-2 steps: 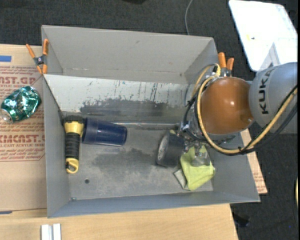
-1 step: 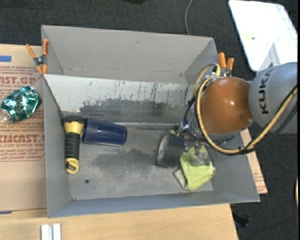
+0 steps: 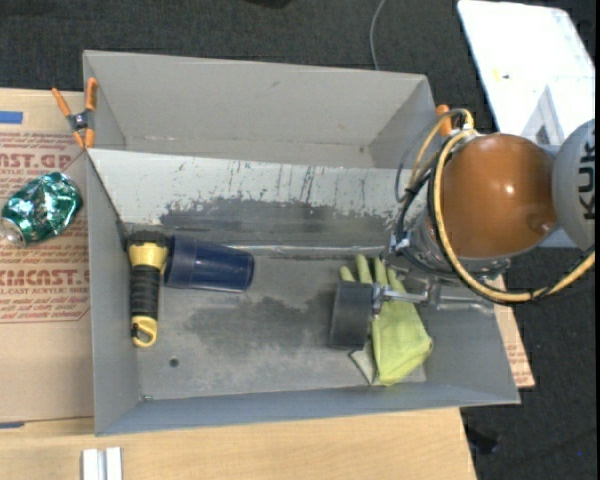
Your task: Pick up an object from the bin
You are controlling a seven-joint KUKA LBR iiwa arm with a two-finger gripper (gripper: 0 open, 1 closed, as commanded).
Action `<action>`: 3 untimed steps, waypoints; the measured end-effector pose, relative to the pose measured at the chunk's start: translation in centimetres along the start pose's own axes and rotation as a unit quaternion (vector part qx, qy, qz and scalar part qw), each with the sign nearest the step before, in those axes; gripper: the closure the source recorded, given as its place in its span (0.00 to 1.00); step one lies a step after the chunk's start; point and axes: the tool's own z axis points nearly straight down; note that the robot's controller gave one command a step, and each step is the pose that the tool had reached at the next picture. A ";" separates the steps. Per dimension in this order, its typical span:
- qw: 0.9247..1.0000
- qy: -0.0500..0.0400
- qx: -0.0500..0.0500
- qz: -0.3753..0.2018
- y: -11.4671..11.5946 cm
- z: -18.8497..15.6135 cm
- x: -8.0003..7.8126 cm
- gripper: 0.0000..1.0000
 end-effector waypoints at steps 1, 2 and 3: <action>1.000 -0.002 -0.002 0.001 -1.2 -2.2 -2.9 0.00; 0.997 -0.001 0.003 -0.072 -0.3 0.4 -2.5 0.00; 0.991 -0.002 -0.002 -0.136 0.9 7.5 -2.3 1.00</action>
Offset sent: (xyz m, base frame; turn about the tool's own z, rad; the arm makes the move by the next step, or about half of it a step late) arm 0.0021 0.0227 -0.0259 -0.2476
